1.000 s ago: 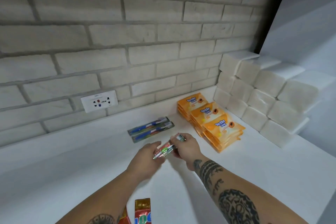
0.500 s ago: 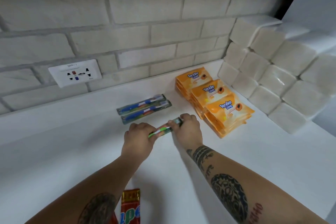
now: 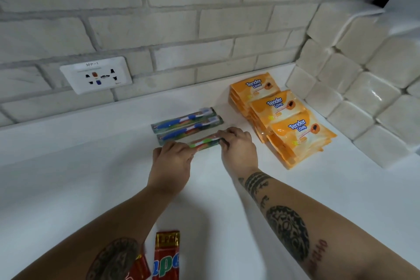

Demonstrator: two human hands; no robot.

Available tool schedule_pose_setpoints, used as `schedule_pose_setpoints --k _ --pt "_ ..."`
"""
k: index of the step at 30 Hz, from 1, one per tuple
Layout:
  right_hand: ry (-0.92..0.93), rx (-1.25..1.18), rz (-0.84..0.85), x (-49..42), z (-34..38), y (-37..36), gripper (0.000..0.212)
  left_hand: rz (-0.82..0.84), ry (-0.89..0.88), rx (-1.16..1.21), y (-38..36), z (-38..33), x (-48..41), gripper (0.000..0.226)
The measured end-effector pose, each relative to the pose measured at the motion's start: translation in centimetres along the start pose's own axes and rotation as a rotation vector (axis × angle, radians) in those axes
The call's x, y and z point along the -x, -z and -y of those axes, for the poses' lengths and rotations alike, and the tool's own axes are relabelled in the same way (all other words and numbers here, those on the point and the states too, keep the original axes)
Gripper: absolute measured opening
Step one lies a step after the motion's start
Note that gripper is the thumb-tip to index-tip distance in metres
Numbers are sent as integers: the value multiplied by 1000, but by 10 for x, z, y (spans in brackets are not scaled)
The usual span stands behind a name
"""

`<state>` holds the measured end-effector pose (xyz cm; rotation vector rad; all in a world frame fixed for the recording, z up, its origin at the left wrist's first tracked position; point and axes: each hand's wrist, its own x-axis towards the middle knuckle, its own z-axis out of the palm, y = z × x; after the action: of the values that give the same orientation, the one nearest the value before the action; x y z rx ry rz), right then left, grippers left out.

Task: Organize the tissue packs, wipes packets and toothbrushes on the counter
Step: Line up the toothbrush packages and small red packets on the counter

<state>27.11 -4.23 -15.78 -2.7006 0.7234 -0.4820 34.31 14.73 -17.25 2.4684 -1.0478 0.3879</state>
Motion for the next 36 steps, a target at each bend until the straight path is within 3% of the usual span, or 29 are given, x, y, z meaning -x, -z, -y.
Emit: schedule_pose_setpoints --k 15,21,25,32,36 --pt "40 90 63 -13 -4 -7 42 9 73 6 -2 2 -4 31" --pt "2 54 90 -2 -2 1 71 37 116 2 18 6 3 26" --pt "7 16 123 26 1 18 74 65 124 -51 49 18 16 29" --pt "55 -69 236 87 28 33 27 300 223 -27 95 34 55 39" --pt "117 -56 467 123 67 40 49 522 224 42 127 34 96 52"
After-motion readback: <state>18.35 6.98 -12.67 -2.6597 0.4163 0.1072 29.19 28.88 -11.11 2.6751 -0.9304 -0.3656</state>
